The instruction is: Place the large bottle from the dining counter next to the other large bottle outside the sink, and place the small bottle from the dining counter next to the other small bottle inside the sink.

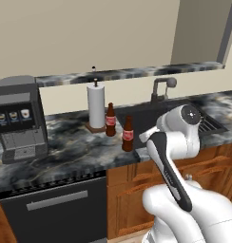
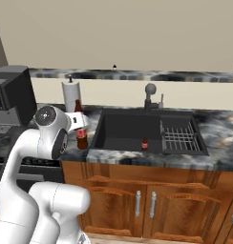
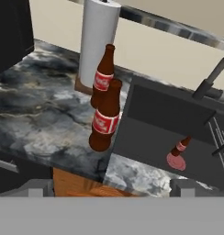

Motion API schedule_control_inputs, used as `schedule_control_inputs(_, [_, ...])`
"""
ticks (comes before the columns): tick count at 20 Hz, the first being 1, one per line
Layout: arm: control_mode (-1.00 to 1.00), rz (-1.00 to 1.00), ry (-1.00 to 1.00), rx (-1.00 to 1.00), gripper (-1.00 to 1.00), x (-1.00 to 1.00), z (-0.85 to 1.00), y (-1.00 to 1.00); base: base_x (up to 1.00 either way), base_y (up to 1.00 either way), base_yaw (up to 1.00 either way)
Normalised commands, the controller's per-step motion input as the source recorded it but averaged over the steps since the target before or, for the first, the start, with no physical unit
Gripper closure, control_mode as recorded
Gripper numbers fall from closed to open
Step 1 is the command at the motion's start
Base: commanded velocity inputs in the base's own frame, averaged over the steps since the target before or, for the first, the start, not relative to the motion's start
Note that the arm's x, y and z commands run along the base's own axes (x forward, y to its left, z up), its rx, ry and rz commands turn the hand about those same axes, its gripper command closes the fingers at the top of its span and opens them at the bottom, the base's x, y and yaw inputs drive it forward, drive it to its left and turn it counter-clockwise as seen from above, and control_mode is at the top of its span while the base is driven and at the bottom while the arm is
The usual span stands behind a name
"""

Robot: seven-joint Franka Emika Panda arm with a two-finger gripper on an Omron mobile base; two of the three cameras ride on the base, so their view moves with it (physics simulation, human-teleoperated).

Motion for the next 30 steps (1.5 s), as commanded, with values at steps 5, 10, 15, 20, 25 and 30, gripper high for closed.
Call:
schedule_control_inputs(5, [1.00, 0.00, 0.00, 0.00, -1.00, 0.00, 0.00, 0.00, -0.25, 0.44, 0.00])
schedule_control_inputs(10, [1.00, 0.00, 0.00, 0.00, -1.00, 0.00, 0.00, 0.00, -0.37, 0.76, 0.00])
schedule_control_inputs(15, [1.00, 0.00, 0.00, 0.00, -1.00, 0.00, 0.00, 0.00, -0.39, 0.83, 0.00])
schedule_control_inputs(20, [1.00, 0.00, 0.00, 0.00, -1.00, 0.00, 0.00, 0.00, -0.37, 0.86, 0.00])
schedule_control_inputs(25, [1.00, 0.00, 0.00, 0.00, -1.00, 0.00, 0.00, 0.00, -0.18, 0.88, 0.00])
schedule_control_inputs(30, [1.00, 0.00, 0.00, 0.00, -1.00, 0.00, 0.00, 0.00, 0.00, 0.83, 0.00])
